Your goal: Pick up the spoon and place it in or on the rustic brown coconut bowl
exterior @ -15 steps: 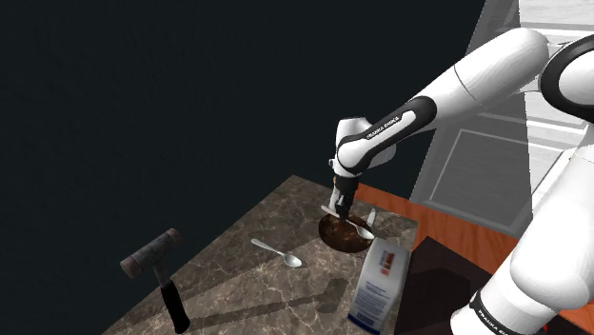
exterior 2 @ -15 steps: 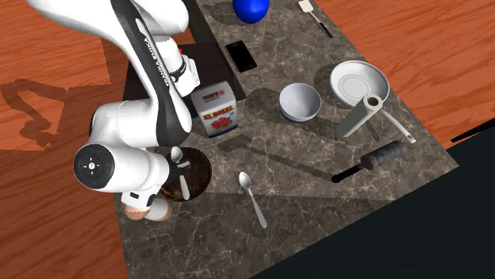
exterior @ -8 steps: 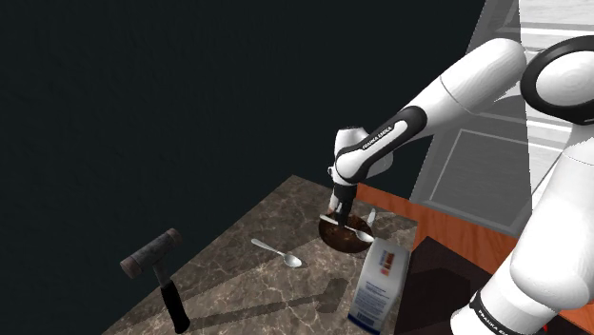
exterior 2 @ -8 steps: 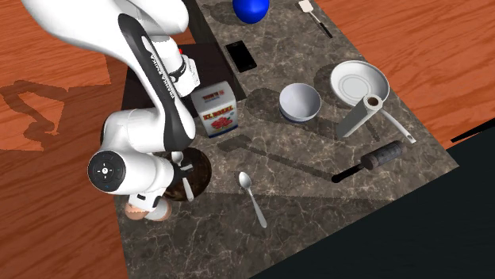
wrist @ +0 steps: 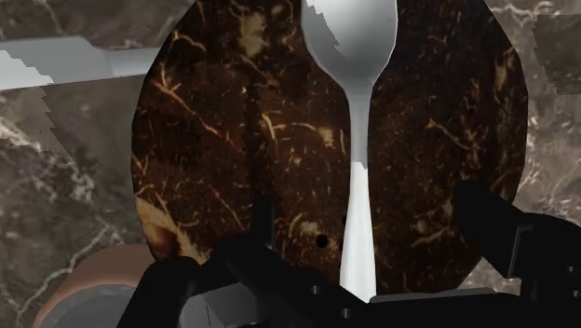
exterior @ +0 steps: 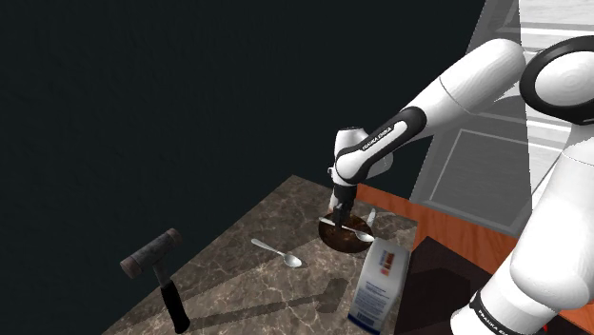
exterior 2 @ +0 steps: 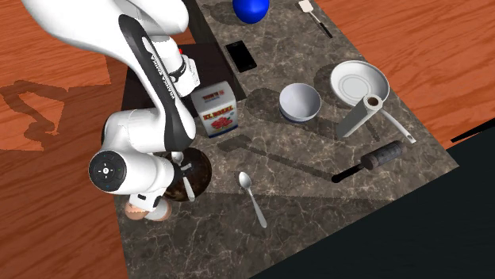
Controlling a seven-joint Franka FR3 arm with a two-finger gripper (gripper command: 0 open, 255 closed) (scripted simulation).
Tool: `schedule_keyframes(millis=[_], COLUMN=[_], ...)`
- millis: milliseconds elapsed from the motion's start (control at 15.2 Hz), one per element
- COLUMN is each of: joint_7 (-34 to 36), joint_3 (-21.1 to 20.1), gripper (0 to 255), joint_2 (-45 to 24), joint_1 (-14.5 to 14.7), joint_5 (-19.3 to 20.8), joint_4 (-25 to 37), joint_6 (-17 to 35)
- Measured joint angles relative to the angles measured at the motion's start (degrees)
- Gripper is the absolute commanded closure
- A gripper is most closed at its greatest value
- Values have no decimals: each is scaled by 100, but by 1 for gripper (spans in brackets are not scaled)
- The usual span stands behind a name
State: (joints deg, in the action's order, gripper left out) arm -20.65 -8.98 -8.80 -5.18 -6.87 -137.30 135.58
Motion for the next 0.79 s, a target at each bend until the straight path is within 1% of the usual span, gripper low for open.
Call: schedule_keyframes(millis=[198, 528, 792], joint_7=[0, -9, -12], joint_3=[0, 24, 27], gripper=[0, 0, 0], joint_2=[0, 383, 461], joint_1=[0, -43, -48], joint_5=[0, 3, 0], joint_4=[0, 271, 294], joint_6=[0, -649, -755])
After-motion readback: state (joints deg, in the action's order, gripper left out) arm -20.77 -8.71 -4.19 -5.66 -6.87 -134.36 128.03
